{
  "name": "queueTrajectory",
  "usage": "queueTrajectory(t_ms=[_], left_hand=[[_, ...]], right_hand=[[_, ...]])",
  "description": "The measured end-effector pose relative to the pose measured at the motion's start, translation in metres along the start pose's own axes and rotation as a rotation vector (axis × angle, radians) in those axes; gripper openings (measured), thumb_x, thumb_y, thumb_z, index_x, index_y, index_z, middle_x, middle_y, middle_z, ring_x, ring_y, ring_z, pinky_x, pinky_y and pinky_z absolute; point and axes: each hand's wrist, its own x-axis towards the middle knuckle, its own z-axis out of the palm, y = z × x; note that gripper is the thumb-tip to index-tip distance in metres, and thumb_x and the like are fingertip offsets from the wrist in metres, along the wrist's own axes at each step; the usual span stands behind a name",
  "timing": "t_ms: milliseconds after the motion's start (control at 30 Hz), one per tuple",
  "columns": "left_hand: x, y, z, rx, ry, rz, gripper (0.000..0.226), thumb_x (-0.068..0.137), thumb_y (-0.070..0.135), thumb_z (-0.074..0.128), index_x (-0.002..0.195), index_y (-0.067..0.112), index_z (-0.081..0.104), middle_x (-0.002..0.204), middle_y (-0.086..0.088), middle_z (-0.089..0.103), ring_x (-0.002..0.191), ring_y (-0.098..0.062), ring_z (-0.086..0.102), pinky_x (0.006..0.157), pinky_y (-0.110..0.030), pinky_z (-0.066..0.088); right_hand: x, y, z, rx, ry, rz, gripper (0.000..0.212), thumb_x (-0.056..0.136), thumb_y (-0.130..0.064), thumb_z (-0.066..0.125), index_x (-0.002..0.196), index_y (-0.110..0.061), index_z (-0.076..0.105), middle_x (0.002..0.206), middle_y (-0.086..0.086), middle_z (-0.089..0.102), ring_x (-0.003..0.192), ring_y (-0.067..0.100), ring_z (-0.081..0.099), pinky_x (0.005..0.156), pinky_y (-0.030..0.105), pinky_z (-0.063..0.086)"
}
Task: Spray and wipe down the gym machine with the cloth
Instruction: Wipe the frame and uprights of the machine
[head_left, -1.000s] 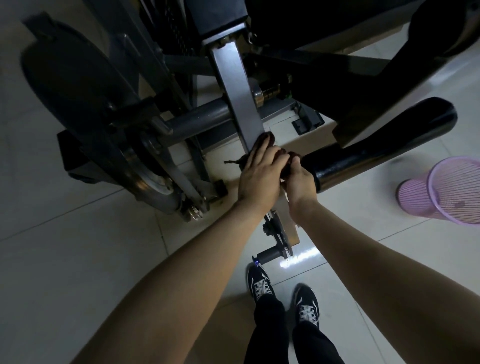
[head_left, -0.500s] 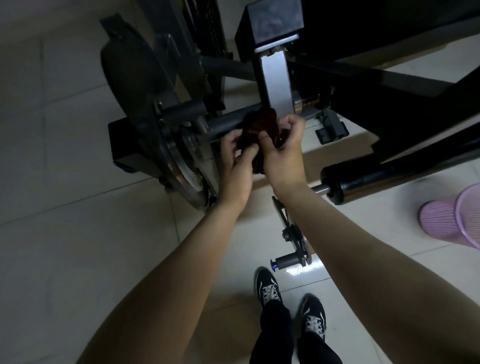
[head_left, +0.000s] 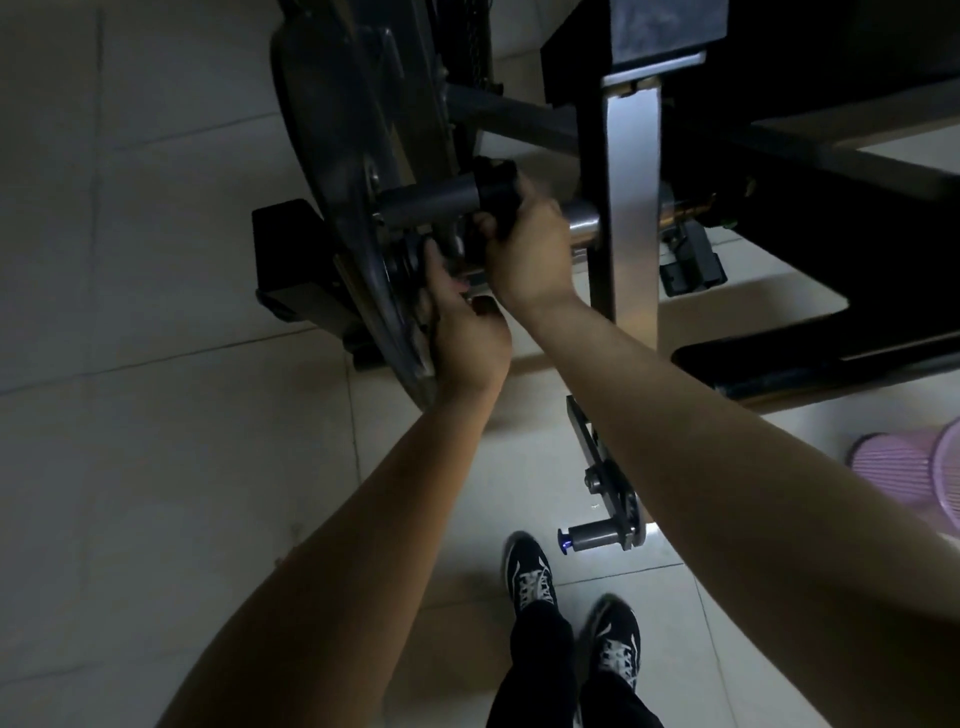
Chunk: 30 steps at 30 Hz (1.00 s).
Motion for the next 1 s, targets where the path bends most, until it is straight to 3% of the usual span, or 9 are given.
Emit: queueTrajectory(t_ms=[67,167,233,400,533,667,733,833,1000], left_hand=[[0.000,-0.001,0.003,0.018,-0.067,0.017,0.084,0.097,0.008,0.058,0.161,0.019,0.004,0.153,-0.006,0.046,0.135,-0.022,0.050,0.112,-0.038,0.042],[-0.001,-0.007,0.009,-0.021,-0.074,0.015,0.094,0.097,0.007,0.060,0.160,0.026,-0.009,0.114,0.017,0.060,0.103,-0.009,0.062,0.094,-0.036,0.054],[0.004,-0.013,0.007,-0.030,-0.078,-0.017,0.096,0.096,0.005,0.059,0.159,0.031,-0.009,0.101,0.012,0.062,0.089,-0.005,0.062,0.086,-0.034,0.056],[0.010,-0.021,0.008,-0.091,-0.051,0.016,0.094,0.094,-0.002,0.057,0.159,0.036,0.001,0.129,-0.011,0.062,0.090,-0.015,0.066,0.082,-0.026,0.058],[0.008,-0.018,0.011,-0.311,-0.056,-0.003,0.089,0.092,-0.010,0.050,0.154,0.040,0.011,0.142,-0.026,0.049,0.089,-0.021,0.065,0.076,-0.018,0.052],[0.003,-0.010,0.009,-0.289,-0.072,0.042,0.083,0.093,0.015,0.069,0.159,0.019,0.018,0.154,-0.016,0.041,0.137,0.003,0.043,0.113,-0.030,0.040],[-0.003,-0.003,0.004,-0.267,0.002,0.060,0.081,0.097,0.027,0.064,0.161,0.020,0.015,0.160,-0.015,0.033,0.145,-0.017,0.038,0.115,-0.035,0.040],[-0.001,-0.007,0.006,-0.270,-0.001,0.049,0.080,0.099,-0.005,0.047,0.160,0.025,0.005,0.141,-0.024,0.052,0.121,-0.026,0.061,0.095,-0.034,0.057],[0.000,-0.011,0.008,-0.236,-0.045,-0.099,0.086,0.098,-0.002,0.049,0.160,0.035,0.003,0.110,-0.010,0.068,0.092,-0.019,0.069,0.082,-0.023,0.057]], right_hand=[[-0.001,0.004,-0.003,-0.032,-0.053,-0.053,0.037,0.094,-0.004,0.057,0.131,-0.005,0.058,0.123,0.014,0.062,0.116,0.030,0.057,0.098,0.040,0.051],[0.002,0.016,-0.018,-0.236,-0.147,-0.152,0.043,0.094,-0.006,0.060,0.136,-0.007,0.056,0.129,0.017,0.053,0.120,0.033,0.047,0.096,0.018,0.035],[0.007,0.023,-0.027,-0.317,-0.087,-0.177,0.048,0.094,-0.006,0.058,0.142,-0.011,0.053,0.132,0.018,0.048,0.119,0.034,0.045,0.098,0.021,0.036],[-0.003,0.033,-0.049,-0.629,-0.031,-0.161,0.064,0.095,-0.003,0.047,0.154,-0.025,0.034,0.146,0.009,0.038,0.125,0.029,0.042,0.073,0.036,0.045],[-0.016,0.025,-0.027,-0.437,0.020,-0.090,0.059,0.094,-0.012,0.054,0.149,-0.029,0.045,0.151,0.011,0.036,0.113,0.034,0.057,0.078,0.037,0.051],[-0.029,0.018,-0.002,-0.332,-0.131,-0.188,0.052,0.091,-0.015,0.061,0.142,-0.021,0.051,0.150,0.015,0.033,0.101,0.036,0.063,0.077,0.040,0.058],[-0.029,0.020,-0.001,-0.327,-0.182,-0.219,0.056,0.091,-0.018,0.061,0.145,-0.024,0.046,0.150,0.013,0.030,0.098,0.037,0.063,0.076,0.046,0.059],[-0.023,0.024,-0.018,-0.438,-0.230,-0.231,0.066,0.089,-0.020,0.067,0.149,-0.027,0.039,0.148,0.013,0.031,0.091,0.037,0.063,0.068,0.037,0.054],[-0.021,0.037,-0.044,-0.643,-0.082,-0.032,0.079,0.086,-0.006,0.068,0.152,-0.030,0.031,0.156,0.010,0.024,0.091,0.034,0.065,0.069,0.036,0.046]])
